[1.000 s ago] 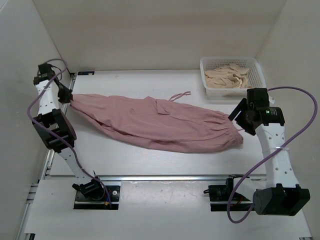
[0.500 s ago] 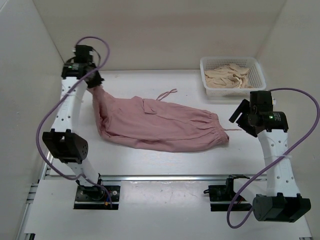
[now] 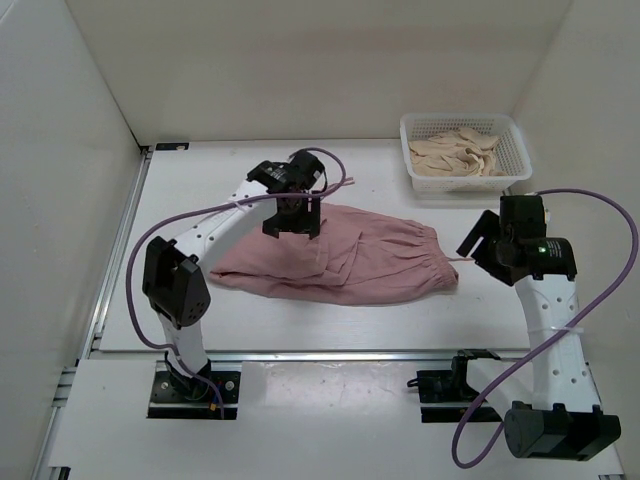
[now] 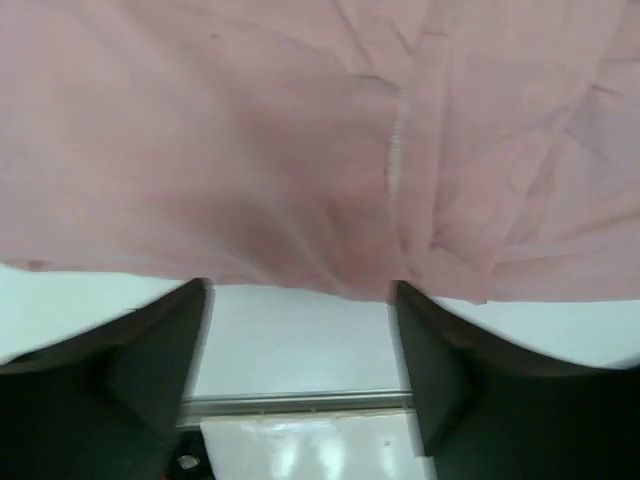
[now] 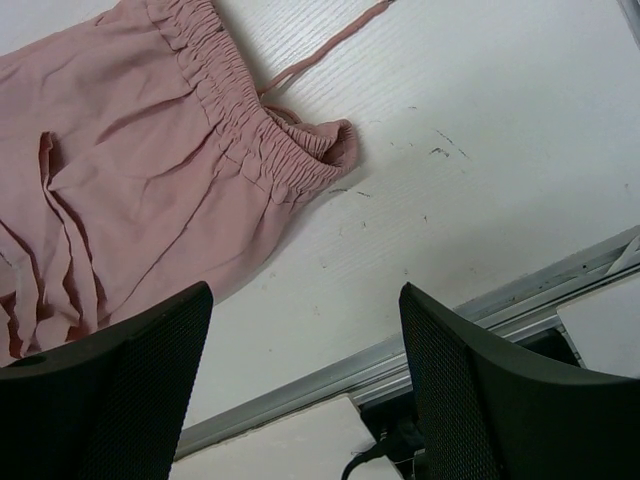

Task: Fold and stack the trousers
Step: Fold the trousers

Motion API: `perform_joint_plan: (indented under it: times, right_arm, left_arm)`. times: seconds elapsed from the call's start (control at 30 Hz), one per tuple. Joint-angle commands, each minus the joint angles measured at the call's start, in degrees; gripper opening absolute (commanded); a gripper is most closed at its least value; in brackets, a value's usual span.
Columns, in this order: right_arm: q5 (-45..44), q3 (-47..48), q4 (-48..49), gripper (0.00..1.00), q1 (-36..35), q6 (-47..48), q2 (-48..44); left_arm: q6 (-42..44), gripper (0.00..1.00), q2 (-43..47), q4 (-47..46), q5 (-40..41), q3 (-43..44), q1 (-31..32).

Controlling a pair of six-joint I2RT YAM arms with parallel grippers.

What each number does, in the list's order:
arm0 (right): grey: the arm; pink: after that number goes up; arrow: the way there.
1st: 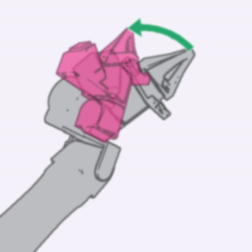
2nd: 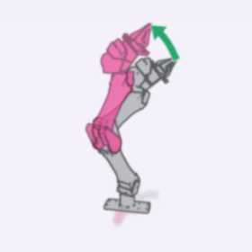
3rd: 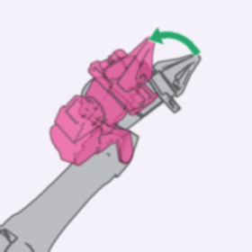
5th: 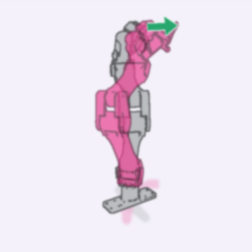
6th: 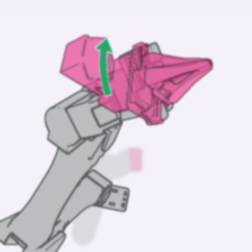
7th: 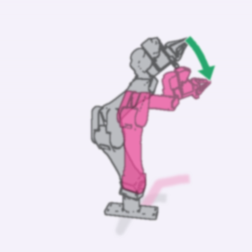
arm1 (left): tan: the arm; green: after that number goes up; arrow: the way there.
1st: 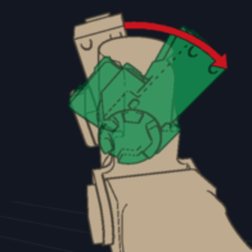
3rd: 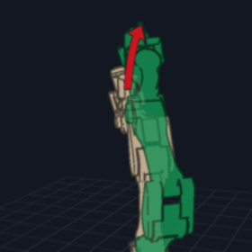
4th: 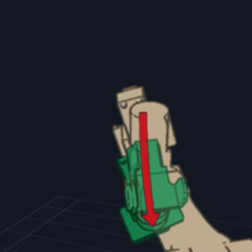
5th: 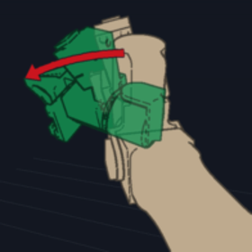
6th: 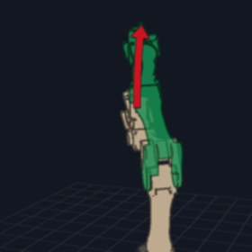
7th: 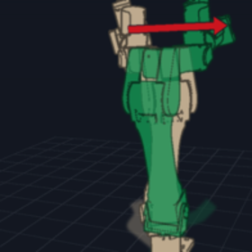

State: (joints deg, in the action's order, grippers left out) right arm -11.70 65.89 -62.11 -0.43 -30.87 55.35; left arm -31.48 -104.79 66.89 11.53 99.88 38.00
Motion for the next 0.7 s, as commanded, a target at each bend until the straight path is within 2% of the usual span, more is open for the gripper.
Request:
perform_joint_plan:
  times: [0.0, 0.07, 0.1, 0.13, 0.17, 0.33, 0.4, 0.5, 0.57, 0.67]
  right_arm:
    - [-0.1, 0.7, -1.0, 0.80, 0.2, 0.6, -1.5]
    - [-0.1, 0.2, -1.0, 0.80, 0.2, 0.6, -1.5]
    - [-0.1, 0.2, -1.0, 0.80, 0.2, 0.6, -1.5]
    - [-0.1, 0.2, -1.0, 0.80, 0.2, 0.6, -1.5]
    - [-0.1, -0.4, -1.0, 0.80, 0.2, 0.6, -1.5]
    - [0.6, -0.4, -0.5, 0.80, 0.2, 0.6, -1.5]
    - [0.6, -1.0, -0.5, 0.80, 0.2, 0.6, -1.5]
    - [0.6, -1.6, -0.5, 0.80, 0.2, 0.6, -1.5]
    - [0.6, -1.6, -0.5, 0.80, 0.2, 0.6, -1.5]
    - [0.6, -1.6, -0.5, 0.80, 0.7, 1.2, -2.1]
  left_arm:
    - [-0.9, 0.77, 3.6, 2.1, 3.7, 3.7, -1.3]
    - [-0.2, 0.46, 3.6, 2.6, 4.2, 4.3, -1.3]
    - [-0.2, 0.25, 3.6, 2.6, 4.2, 4.3, -1.3]
    - [-0.2, 0.14, 3.0, 1.9, 2.4, 4.3, -0.8]
    - [-0.2, 0.10, 2.2, 1.9, 2.4, 4.3, -0.8]
    - [-1.4, 0.10, -1.5, 0.9, 0.3, 6.3, 4.0]
    - [-1.4, 0.26, -5.0, 0.3, -1.2, 8.2, 5.1]
    - [-1.4, 0.71, -10.9, 0.5, -2.0, 11.9, 6.5]
    - [-3.0, 0.78, -13.7, 1.7, 0.5, 13.4, 7.0]
    - [-3.7, 0.78, -18.5, 1.7, 2.4, 13.4, 7.5]
